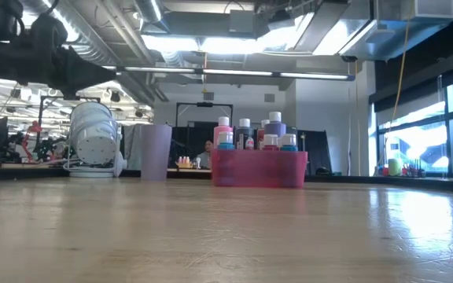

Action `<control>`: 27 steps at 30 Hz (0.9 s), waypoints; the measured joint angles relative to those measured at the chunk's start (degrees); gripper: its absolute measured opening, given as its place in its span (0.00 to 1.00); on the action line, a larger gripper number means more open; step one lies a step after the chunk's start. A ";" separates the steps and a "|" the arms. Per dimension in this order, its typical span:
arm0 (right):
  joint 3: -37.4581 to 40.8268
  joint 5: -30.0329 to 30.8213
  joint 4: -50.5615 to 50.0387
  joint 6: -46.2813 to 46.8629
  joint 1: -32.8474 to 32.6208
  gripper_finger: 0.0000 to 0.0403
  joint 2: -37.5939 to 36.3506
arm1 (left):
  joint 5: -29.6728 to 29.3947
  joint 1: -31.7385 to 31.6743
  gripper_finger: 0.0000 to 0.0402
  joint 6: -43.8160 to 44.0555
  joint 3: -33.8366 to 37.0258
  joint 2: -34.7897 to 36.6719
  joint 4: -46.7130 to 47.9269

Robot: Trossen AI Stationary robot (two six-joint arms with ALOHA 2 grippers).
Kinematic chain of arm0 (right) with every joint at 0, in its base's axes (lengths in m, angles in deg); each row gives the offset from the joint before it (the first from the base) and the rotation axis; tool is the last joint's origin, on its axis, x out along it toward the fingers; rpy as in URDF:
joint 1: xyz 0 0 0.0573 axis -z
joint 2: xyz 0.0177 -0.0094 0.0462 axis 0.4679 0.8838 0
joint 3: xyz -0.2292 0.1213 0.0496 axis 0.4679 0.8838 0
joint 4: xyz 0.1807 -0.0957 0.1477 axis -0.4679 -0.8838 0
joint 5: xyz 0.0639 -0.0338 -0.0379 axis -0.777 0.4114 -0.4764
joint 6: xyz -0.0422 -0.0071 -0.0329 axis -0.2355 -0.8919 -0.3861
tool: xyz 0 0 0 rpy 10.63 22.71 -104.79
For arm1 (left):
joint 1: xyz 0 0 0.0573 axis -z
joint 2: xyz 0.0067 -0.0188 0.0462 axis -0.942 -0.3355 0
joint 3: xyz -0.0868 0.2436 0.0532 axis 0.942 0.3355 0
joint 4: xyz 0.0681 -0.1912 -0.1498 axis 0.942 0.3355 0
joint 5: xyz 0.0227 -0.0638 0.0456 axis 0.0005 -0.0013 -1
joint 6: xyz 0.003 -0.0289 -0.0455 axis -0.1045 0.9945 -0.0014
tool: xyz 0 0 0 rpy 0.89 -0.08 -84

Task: Pick & Place Paint Supplies
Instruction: Return to Home Position

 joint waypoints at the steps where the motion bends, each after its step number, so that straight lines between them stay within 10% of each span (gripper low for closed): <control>1: 0.00 0.99 -2.23 0.69 -0.20 0.00 -1.84 | -0.19 0.00 0.01 0.11 -0.03 -0.08 0.07; 10: 0.00 17.63 -38.35 21.07 -1.07 0.00 -21.22 | -1.76 -0.51 0.01 1.89 -0.03 -0.54 -0.05; 16: 2.39 18.07 -61.25 40.24 -0.65 0.00 -30.15 | -1.57 -0.52 0.01 5.22 -0.06 -2.02 -0.02; 27: 32.22 12.57 -36.84 34.75 -1.26 0.00 -46.19 | -1.47 -0.52 0.02 10.25 -0.06 -7.82 0.01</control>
